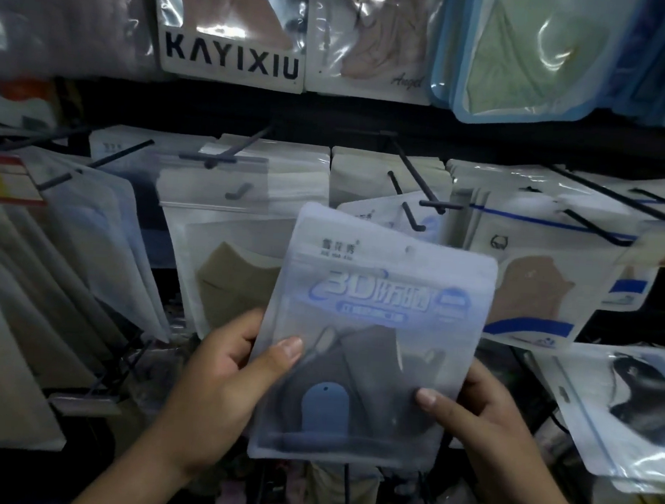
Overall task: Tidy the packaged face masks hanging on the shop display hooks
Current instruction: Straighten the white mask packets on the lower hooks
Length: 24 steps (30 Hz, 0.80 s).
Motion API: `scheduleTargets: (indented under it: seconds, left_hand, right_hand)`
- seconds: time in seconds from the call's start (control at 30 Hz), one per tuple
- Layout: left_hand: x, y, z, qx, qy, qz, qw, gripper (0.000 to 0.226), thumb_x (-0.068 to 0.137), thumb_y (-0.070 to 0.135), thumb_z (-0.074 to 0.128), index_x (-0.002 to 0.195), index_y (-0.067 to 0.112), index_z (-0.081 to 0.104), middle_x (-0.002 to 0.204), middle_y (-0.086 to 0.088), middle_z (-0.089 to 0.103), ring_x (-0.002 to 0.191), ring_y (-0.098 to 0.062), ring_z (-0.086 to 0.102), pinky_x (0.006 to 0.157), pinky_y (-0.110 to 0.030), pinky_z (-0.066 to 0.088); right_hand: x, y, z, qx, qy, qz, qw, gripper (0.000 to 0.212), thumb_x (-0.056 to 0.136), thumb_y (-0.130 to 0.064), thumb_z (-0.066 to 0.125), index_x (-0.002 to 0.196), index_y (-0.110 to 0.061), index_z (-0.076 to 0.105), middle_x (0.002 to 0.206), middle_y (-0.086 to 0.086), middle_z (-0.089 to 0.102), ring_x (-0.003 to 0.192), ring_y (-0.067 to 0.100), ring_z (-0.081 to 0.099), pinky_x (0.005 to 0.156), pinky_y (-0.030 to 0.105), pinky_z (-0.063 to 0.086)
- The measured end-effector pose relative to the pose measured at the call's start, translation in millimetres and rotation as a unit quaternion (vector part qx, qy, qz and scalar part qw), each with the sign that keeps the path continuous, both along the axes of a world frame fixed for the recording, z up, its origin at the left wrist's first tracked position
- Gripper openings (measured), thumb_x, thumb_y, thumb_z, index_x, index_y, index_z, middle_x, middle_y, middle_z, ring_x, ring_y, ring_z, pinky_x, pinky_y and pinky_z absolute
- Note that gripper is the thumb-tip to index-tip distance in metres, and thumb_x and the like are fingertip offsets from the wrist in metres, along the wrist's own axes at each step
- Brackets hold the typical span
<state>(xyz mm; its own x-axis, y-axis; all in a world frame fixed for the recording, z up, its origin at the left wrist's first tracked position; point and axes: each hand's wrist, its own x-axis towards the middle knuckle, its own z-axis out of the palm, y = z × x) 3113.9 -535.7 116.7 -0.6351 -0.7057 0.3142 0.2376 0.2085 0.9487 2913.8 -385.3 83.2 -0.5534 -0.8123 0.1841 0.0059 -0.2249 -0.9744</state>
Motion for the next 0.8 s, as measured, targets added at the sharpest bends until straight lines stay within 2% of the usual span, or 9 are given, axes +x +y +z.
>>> scheduleTargets:
  seconds: [0.07,0.17,0.27,0.33,0.4,0.5,0.57,0.67,0.8]
  left_hand:
    - [4.2,-2.4,-10.1,0.005,-0.023,-0.008,1.000,0.026,0.084,0.020,0.059,0.103,0.027,0.075,0.102,-0.005,0.077,0.094,-0.017,0.073,0.076,-0.024,0.057]
    - [14.8,-9.2,-20.9,-0.003,-0.078,-0.024,0.997,0.027,0.084,0.026,0.061,0.106,0.034,0.074,0.107,0.002,0.077,0.103,-0.014,0.071,0.083,-0.025,0.056]
    - [27.7,-17.6,-24.9,0.002,-0.105,-0.049,0.993,0.027,0.083,0.030,0.064,0.106,0.042,0.072,0.112,0.006,0.075,0.107,-0.011,0.069,0.086,-0.026,0.055]
    - [37.9,-23.9,-23.0,0.008,-0.096,-0.044,0.994,0.030,0.081,0.038,0.069,0.110,0.044,0.065,0.116,0.004,0.073,0.110,-0.012,0.068,0.090,-0.033,0.055]
    - [48.7,-35.0,-16.6,0.005,-0.090,0.000,0.996,0.045,0.079,0.041,0.070,0.120,0.053,0.056,0.114,0.005,0.073,0.108,-0.009,0.068,0.089,-0.031,0.055]
    - [67.7,-54.8,0.9,-0.053,-0.119,0.065,0.989,0.058,0.081,0.044,0.069,0.132,0.056,0.045,0.107,0.012,0.072,0.102,-0.003,0.068,0.088,-0.026,0.053]
    - [82.1,-67.2,12.2,-0.142,-0.177,0.091,0.970,0.051,0.085,0.041,0.073,0.128,0.056,0.050,0.101,0.017,0.070,0.096,0.001,0.066,0.086,-0.021,0.050]
    - [101.0,-80.5,24.7,-0.259,-0.296,0.066,0.917,0.027,0.085,0.046,0.069,0.111,0.053,0.064,0.097,0.035,0.065,0.098,0.016,0.059,0.080,-0.006,0.044]
    - [122.5,-93.9,29.1,-0.311,-0.323,0.042,0.893,0.012,0.094,0.042,0.060,0.091,0.035,0.069,0.085,0.023,0.068,0.082,0.004,0.063,0.073,-0.029,0.051]
  right_hand:
    - [3.7,-5.6,6.9,-0.003,-0.030,-0.025,0.999,0.045,0.070,-0.010,0.079,0.114,-0.012,0.068,0.109,0.009,0.074,0.100,0.021,0.071,0.074,0.026,0.057]
    - [11.5,-17.2,18.2,-0.005,-0.052,-0.072,0.996,0.056,0.068,-0.034,0.085,0.118,-0.016,0.065,0.112,0.008,0.073,0.105,0.028,0.069,0.085,0.041,0.058]
    - [21.3,-27.5,27.1,0.010,-0.041,-0.091,0.995,0.040,0.070,-0.020,0.072,0.110,-0.013,0.068,0.105,0.010,0.074,0.100,0.032,0.070,0.090,0.050,0.054]
    - [31.7,-33.8,29.9,0.037,-0.016,-0.076,0.996,0.033,0.074,-0.012,0.071,0.106,-0.011,0.069,0.102,0.012,0.075,0.097,0.032,0.071,0.087,0.048,0.056]
    - [47.1,-40.5,31.7,0.053,-0.001,-0.049,0.997,0.028,0.079,-0.003,0.069,0.106,-0.010,0.068,0.100,0.011,0.075,0.095,0.029,0.071,0.082,0.040,0.058]
    - [69.6,-51.7,29.4,0.064,0.027,-0.015,0.997,0.027,0.078,-0.004,0.070,0.104,-0.011,0.069,0.098,0.010,0.075,0.094,0.027,0.071,0.079,0.035,0.059]
    - [85.7,-60.3,30.0,0.061,0.046,-0.003,0.997,0.025,0.080,-0.002,0.068,0.103,-0.009,0.069,0.097,0.009,0.076,0.092,0.024,0.072,0.076,0.030,0.059]
    - [108.2,-74.2,33.3,0.044,0.059,0.008,0.997,0.022,0.084,0.005,0.064,0.101,-0.007,0.069,0.094,0.007,0.076,0.086,0.016,0.071,0.071,0.023,0.056]
    - [133.0,-92.0,43.3,0.045,0.083,0.011,0.996,0.022,0.087,-0.004,0.066,0.106,-0.015,0.067,0.098,0.005,0.075,0.091,0.019,0.071,0.075,0.030,0.059]
